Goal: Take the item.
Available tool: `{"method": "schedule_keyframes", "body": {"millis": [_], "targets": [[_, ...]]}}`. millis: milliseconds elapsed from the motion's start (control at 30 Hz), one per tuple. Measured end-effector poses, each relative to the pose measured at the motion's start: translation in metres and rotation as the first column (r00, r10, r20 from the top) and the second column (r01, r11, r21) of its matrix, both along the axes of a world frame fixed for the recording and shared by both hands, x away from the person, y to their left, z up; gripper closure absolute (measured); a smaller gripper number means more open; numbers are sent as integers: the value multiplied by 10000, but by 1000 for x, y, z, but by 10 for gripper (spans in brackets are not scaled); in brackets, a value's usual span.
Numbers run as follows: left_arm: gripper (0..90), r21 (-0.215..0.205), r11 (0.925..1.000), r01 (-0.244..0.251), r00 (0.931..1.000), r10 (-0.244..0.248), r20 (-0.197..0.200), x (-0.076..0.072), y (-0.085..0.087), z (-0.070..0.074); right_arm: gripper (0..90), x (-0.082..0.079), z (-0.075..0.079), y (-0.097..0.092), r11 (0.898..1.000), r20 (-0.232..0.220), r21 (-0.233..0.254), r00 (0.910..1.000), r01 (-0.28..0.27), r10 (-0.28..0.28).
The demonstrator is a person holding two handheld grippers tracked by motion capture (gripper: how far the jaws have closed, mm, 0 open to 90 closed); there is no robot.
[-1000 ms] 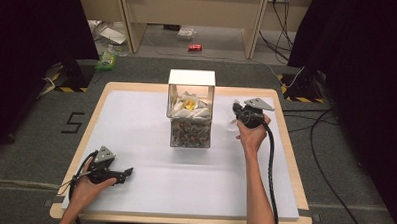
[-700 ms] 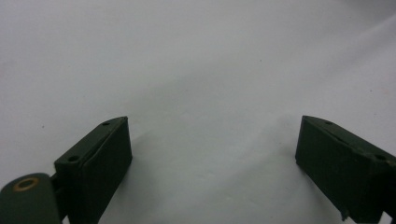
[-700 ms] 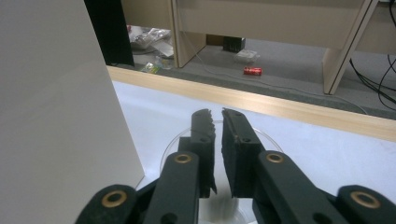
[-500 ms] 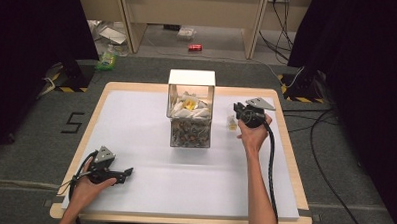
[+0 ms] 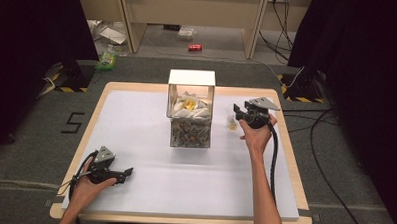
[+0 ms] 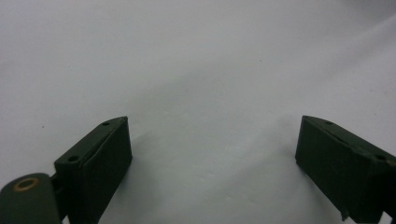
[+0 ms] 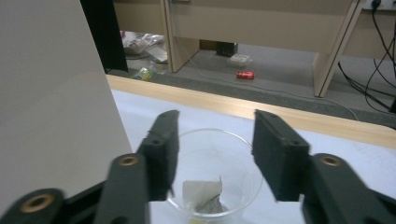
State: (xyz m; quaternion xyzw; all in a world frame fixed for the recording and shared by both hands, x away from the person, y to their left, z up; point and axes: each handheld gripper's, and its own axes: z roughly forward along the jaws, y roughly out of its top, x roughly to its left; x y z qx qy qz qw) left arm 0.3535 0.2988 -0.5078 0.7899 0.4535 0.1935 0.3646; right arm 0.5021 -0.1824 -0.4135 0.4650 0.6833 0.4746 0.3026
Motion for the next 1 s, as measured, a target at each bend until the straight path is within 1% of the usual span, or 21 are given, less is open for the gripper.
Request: {"method": "schedule_keyframes", "body": {"millis": [67,167,300,533,633,867,1000], "targets": [[98,1,10000,2,10000,-2,-2,0,0,0,425,-2,2,1,10000,-34,36,10000,68,-68],[98,2,10000,2,10000,-2,-2,0,0,0,349,-8,6,2,10000,21,-15,10000,96,-96],[98,7,10000,3,10000,-3,-1,0,0,0,308,-16,11,7,10000,133,-77,9999,-64,65],[98,23,10000,7,10000,-7,8,0,0,0,295,-29,11,13,9995,220,-76,9993,-301,303],[98,8,10000,1,10000,-1,1,0,0,0,295,-33,9,13,9993,246,41,9990,-366,365],[98,25,10000,10,10000,-10,10,0,0,0,295,-41,8,11,9990,327,-97,9985,-444,447],[99,8,10000,16,10000,-16,7,0,0,0,293,-45,8,9,9992,341,-37,9986,-408,409]]}}
